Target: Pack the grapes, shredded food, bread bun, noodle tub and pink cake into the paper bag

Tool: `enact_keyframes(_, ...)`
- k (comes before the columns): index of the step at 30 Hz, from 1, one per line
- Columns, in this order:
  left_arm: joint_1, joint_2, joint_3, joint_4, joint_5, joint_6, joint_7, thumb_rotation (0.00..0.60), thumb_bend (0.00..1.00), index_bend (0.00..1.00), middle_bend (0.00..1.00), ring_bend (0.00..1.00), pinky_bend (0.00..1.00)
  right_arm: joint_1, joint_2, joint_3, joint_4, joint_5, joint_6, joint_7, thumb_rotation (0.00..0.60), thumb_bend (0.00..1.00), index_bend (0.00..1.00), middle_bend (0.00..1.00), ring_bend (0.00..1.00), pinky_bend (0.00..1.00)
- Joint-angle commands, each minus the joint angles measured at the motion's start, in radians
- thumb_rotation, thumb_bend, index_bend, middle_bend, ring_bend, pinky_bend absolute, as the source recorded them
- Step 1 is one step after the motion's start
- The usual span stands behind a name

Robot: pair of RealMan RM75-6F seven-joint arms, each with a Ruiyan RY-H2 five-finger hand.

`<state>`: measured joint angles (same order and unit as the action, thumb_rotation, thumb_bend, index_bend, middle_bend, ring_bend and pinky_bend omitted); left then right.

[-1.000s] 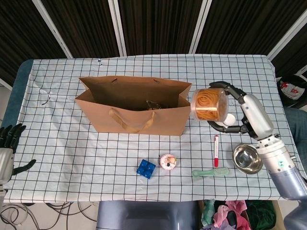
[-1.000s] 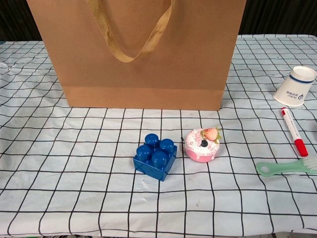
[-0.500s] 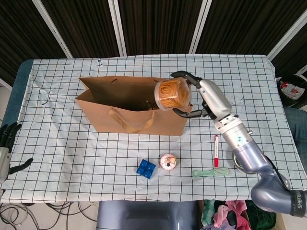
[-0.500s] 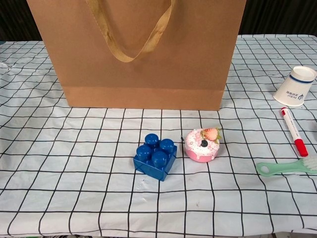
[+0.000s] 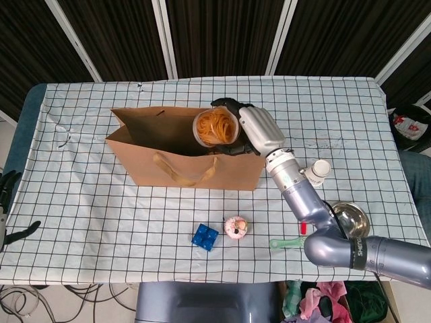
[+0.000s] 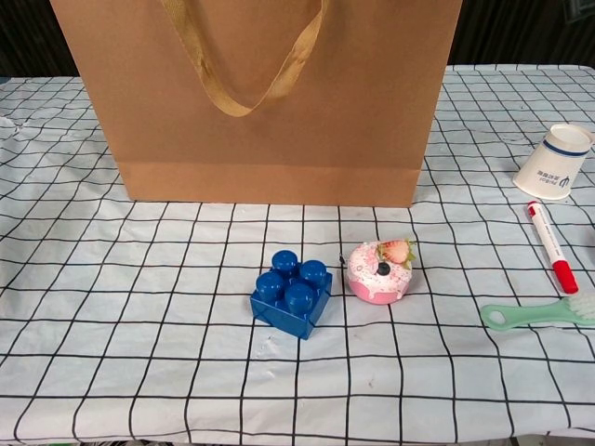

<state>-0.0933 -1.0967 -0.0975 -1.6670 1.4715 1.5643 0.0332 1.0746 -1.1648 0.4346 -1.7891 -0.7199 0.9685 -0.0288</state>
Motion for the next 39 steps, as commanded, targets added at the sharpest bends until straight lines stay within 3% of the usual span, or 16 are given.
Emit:
enact_keyframes(1, 0.000, 0.002, 0.001, -0.001, 0.000, -0.003, 0.000, 0.600, 0.08, 0.08, 0.05, 0.00, 0.00, 0.022, 0.005, -0.013, 0.003, 0.058, -0.034, -0.048, 0.600, 0.25, 0.13, 0.03, 0.13, 0.23)
enact_keyframes(12, 0.004, 0.004, -0.004, -0.008, -0.011, -0.001, 0.011, 0.600, 0.08, 0.08, 0.05, 0.00, 0.00, 0.001, 0.061, 0.025, -0.043, 0.059, -0.050, -0.019, 0.600, 0.17, 0.01, 0.00, 0.07, 0.23)
enact_keyframes(16, 0.003, 0.000, -0.005, -0.008, -0.014, -0.004, 0.020, 0.600, 0.08, 0.08, 0.05, 0.00, 0.00, -0.038, 0.076, 0.058, -0.082, -0.009, 0.011, 0.027, 0.600, 0.17, 0.01, 0.00, 0.07, 0.23)
enact_keyframes(20, 0.002, -0.002, -0.006, -0.008, -0.014, -0.006, 0.022, 0.600, 0.08, 0.09, 0.05, 0.00, 0.00, -0.109, 0.135, 0.051, -0.165, -0.088, 0.082, 0.024, 0.600, 0.17, 0.01, 0.00, 0.08, 0.23)
enact_keyframes(25, 0.002, -0.003, -0.003, -0.010, -0.008, -0.007, 0.022, 0.600, 0.08, 0.09, 0.05, 0.00, 0.00, -0.284, 0.239, -0.042, -0.336, -0.243, 0.264, -0.048, 0.600, 0.17, 0.01, 0.02, 0.14, 0.23)
enact_keyframes(29, 0.003, -0.005, 0.000, -0.011, -0.001, -0.003, 0.026, 0.600, 0.08, 0.09, 0.05, 0.00, 0.00, -0.469, 0.272, -0.195, -0.420, -0.415, 0.398, -0.070, 0.600, 0.17, 0.01, 0.02, 0.14, 0.23)
enact_keyframes(35, 0.006, -0.007, -0.007, -0.011, -0.005, 0.006, 0.024, 0.600, 0.08, 0.09, 0.05, 0.00, 0.00, -0.649, 0.248, -0.379, -0.330, -0.550, 0.473, -0.077, 0.600, 0.17, 0.01, 0.02, 0.14, 0.23)
enact_keyframes(39, 0.008, -0.009, -0.014, -0.009, -0.014, 0.011, 0.023, 0.600, 0.08, 0.09, 0.05, 0.00, 0.00, -0.709, 0.183, -0.426, -0.243, -0.573, 0.504, -0.095, 0.600, 0.17, 0.01, 0.03, 0.14, 0.23)
